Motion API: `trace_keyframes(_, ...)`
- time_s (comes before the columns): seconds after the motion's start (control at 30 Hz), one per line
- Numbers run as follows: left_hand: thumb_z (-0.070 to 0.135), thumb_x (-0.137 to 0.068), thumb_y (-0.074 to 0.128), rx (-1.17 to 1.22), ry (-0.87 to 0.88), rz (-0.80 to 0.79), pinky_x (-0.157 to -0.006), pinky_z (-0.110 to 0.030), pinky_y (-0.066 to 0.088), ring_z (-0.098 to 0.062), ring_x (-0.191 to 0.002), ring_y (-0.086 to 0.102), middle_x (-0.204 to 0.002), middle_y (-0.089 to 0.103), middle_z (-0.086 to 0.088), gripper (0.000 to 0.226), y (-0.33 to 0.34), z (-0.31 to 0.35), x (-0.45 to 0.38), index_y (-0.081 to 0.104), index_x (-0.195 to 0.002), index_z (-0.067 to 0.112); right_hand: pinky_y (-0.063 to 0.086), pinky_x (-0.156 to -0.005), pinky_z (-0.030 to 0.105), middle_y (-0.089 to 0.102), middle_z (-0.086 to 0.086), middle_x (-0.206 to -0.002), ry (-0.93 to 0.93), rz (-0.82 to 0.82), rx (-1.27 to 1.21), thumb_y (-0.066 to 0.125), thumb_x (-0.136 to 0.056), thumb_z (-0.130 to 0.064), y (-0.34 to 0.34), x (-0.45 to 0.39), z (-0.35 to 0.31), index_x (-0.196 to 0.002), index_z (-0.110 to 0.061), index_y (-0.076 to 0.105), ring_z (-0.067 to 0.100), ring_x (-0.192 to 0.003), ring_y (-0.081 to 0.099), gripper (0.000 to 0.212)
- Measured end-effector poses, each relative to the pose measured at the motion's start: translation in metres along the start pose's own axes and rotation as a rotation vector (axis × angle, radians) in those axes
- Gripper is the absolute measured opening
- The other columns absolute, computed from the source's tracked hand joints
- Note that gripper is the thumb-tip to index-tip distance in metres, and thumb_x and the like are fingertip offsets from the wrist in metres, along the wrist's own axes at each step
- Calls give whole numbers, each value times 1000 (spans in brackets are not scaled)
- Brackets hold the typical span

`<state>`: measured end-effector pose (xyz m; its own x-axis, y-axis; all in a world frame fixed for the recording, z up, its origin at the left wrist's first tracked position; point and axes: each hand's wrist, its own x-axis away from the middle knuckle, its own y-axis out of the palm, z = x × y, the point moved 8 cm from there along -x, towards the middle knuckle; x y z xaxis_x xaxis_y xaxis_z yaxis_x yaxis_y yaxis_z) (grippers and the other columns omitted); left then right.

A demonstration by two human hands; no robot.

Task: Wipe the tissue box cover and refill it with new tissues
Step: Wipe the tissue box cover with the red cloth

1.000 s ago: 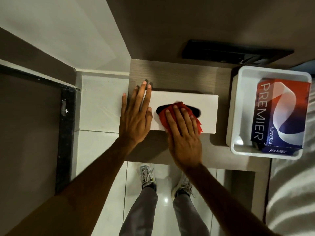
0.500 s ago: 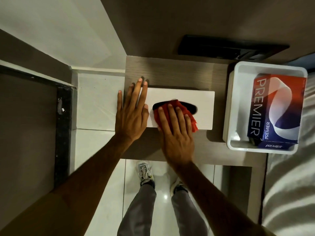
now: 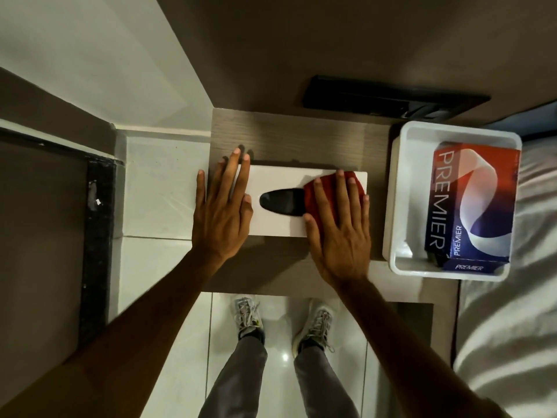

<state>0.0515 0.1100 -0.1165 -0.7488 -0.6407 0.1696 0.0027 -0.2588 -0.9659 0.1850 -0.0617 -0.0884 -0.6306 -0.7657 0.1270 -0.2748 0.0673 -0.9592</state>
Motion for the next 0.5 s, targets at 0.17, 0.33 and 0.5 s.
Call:
trace_keyframes(0.17, 31, -104, 26, 21, 3, 6, -129, -54, 13, -25, -160, 13, -173, 9, -2, 62, 0, 1, 1, 11, -163, 23, 10, -129, 53, 13, 11, -172, 144, 66, 10, 33, -105, -54, 5, -19, -8, -163, -24, 21, 31, -160, 7, 66)
trace_keyframes(0.33, 30, -105, 23, 31, 24, 27, -128, -53, 14, -20, -161, 10, -173, 7, 0, 61, -6, 3, 4, 9, -164, 21, 14, -128, 54, 20, 12, -170, -166, -18, -15, 36, -106, -51, 15, -40, -50, -162, -23, 24, 34, -158, 13, 64)
trace_keyframes(0.5, 30, -105, 19, 4, 31, 33, -128, -53, 14, -19, -161, 9, -173, 7, -1, 60, -5, 3, 5, 10, -164, 20, 14, -128, 53, 26, 12, -168, -48, -9, -19, 41, -106, -47, 19, -52, -70, -161, -22, 27, 35, -157, 17, 62)
